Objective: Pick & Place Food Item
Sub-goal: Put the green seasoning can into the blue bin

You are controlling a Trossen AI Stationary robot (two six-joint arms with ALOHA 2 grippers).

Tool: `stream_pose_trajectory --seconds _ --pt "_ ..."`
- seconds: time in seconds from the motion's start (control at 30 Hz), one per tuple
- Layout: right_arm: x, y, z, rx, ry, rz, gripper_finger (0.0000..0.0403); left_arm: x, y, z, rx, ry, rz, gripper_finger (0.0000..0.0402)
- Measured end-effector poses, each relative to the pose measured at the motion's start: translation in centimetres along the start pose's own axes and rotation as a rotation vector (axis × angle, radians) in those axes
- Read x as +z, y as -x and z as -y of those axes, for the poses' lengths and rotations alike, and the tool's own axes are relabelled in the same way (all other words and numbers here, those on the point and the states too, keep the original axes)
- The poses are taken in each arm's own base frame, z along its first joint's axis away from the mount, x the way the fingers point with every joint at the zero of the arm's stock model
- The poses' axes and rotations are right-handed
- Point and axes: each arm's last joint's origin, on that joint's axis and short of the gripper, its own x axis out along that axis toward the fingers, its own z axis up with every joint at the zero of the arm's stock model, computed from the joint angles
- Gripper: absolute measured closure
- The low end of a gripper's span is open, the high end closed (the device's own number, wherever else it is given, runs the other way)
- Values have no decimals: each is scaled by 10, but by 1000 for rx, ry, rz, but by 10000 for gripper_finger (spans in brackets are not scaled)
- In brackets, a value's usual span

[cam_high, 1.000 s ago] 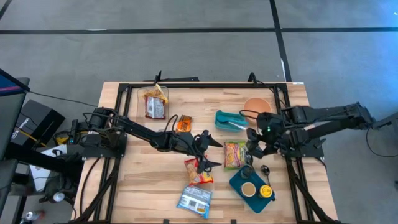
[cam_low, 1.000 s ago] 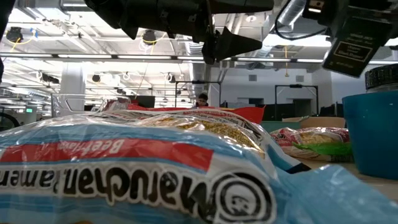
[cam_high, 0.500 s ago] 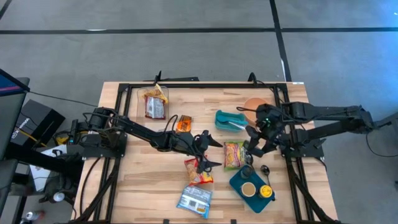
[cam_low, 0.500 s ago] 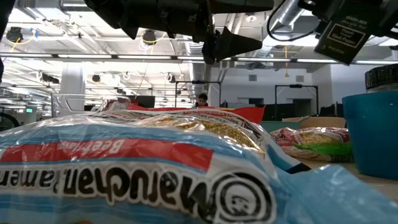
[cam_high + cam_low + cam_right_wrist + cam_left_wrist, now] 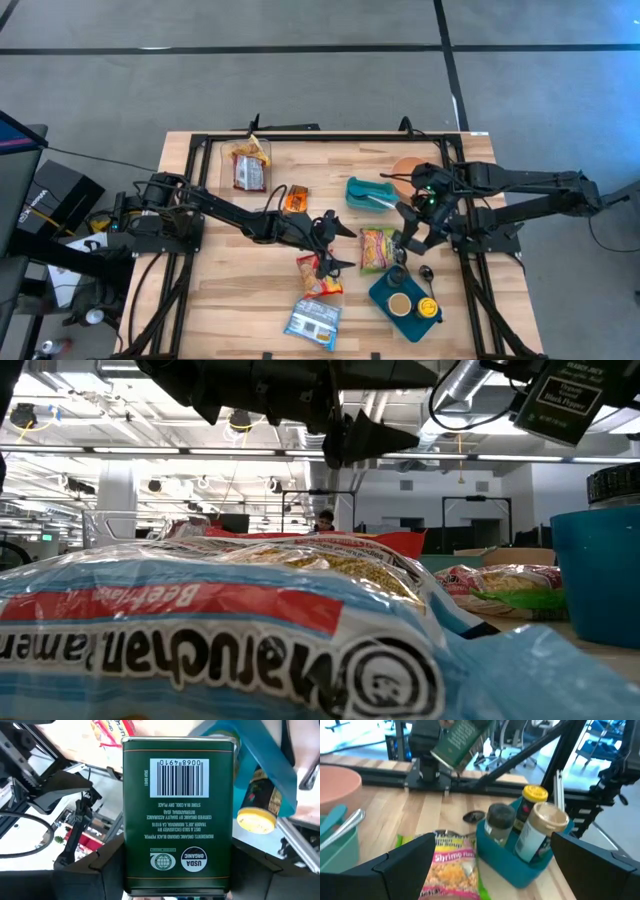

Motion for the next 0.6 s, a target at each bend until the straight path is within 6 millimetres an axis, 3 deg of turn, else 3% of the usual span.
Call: stream_pose_trajectory --seconds 0.37,0.6 --pt "-1 0 0 -8 -19 -38 148 3 0 0 -5 1 32 11" --pt "2 -14 -10 -20 9 -54 148 3 0 1 -6 -1 33 11"
